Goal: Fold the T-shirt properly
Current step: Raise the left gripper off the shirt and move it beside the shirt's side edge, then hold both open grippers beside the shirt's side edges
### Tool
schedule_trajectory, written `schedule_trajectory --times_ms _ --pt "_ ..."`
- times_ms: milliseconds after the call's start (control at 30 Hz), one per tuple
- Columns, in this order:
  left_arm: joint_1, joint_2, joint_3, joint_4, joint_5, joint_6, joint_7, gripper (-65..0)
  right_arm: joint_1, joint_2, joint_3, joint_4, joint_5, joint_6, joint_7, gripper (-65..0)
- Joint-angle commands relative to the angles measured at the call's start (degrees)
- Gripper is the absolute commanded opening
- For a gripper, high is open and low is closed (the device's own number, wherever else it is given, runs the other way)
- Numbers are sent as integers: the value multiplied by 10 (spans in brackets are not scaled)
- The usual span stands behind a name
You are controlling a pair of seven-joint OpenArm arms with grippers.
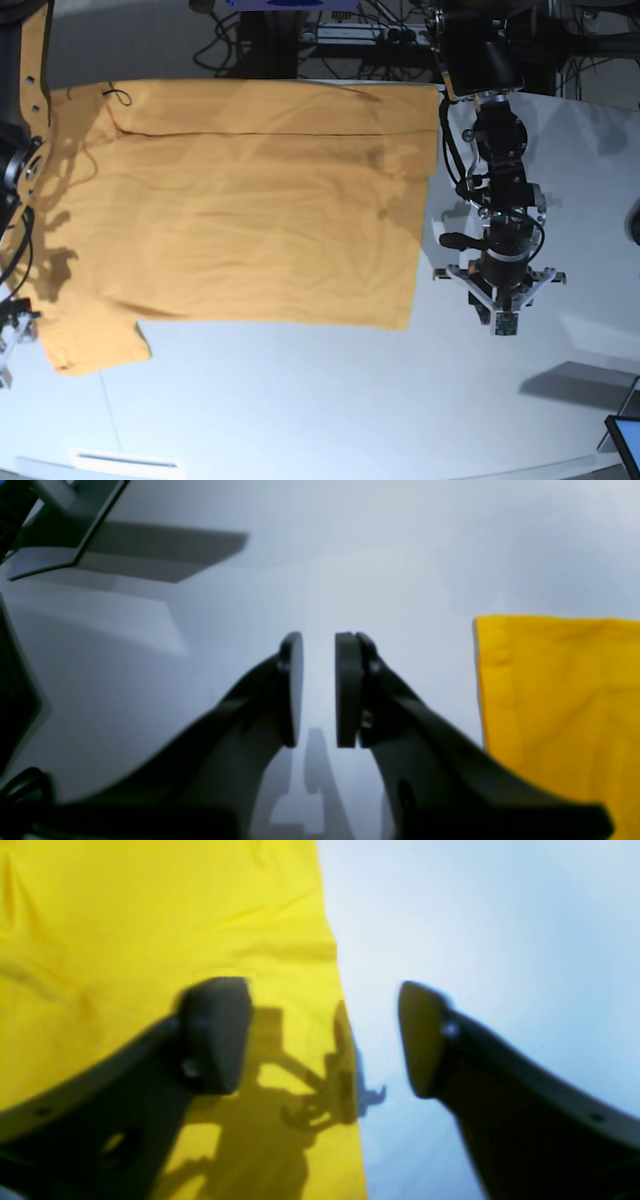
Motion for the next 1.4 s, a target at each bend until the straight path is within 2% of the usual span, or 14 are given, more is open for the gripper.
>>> schedule_trajectory --times_ms 0,67,200,300,433,667,933,1067,1367 --pt "-10 -5 0 16 1 2 -16 -531 20 11 0 0 4 -3 16 -135" --pt "-11 -6 0 14 1 2 -16 -531 29 11 0 -18 4 -3 28 -110" --pt "-11 -6 0 15 1 2 -17 -531 61 15 3 -87 4 -3 41 -113" --pt "-11 -6 0 15 1 2 -17 -531 84 23 7 -141 5 -3 62 -160" --pt "-8 -7 -1 15 1 2 -17 -531 108 39 50 -176 5 -3 65 -212" --pt "8 -21 0 23 0 1 -18 -531 149 68 60 -229 5 -3 65 -183" --pt "20 -18 0 35 0 1 -18 -531 166 64 61 -284 9 -3 67 -181" --pt "29 -21 -4 47 0 1 -18 -531 165 69 59 -285 58 -3 63 -181" --pt "43 -21 -3 60 0 1 -18 -531 152 62 60 -285 59 -3 52 -181"
